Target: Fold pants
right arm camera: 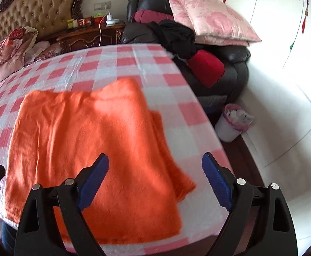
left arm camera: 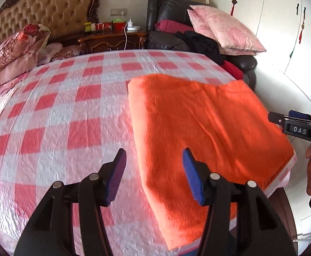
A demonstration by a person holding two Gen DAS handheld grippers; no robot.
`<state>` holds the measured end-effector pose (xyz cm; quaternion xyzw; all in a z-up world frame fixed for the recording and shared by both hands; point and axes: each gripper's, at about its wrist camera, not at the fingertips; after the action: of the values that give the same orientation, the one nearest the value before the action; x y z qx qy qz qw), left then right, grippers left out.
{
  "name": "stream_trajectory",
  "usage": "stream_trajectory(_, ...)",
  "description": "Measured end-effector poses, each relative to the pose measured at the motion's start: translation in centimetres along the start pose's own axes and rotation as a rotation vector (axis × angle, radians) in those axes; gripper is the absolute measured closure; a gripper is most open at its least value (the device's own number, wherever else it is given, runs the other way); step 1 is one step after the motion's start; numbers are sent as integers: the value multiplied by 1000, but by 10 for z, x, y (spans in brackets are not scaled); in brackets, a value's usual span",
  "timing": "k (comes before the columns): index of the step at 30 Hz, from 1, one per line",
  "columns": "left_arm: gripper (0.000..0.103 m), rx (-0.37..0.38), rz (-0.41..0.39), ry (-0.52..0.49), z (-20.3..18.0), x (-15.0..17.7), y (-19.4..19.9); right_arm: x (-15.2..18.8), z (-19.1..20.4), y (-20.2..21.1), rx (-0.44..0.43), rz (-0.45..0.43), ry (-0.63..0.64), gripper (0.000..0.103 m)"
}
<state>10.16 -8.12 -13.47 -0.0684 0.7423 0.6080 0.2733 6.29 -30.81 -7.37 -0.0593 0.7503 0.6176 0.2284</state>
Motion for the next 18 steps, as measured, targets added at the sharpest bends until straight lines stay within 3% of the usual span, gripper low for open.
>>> stream_trajectory(2, 58, 6, 4, -4, -1, -8, -4, -12, 4, -6, 39, 0, 31, 18)
stream_trajectory(6, 58, 17, 44, -11, -2, -20, -18, -20, 8, -36, 123, 68, 52, 18)
stream_trajectory(8, 58, 4, 73, 9, 2, -23, -27, -17, 5, -43, 106, 87, 33, 18)
stream_trajectory(18, 56, 41, 37, 11, -7, -7, -7, 12, 5, -1, 96, 45, 16, 17)
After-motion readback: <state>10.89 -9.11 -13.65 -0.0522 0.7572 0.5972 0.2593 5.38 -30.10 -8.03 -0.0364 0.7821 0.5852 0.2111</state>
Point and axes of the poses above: each gripper's, at about its wrist camera, not at the fingertips, and y roughly against the way its jaws point, z to its left, x to its underside, and after that the axes turned 15 degrees about z, right-handed
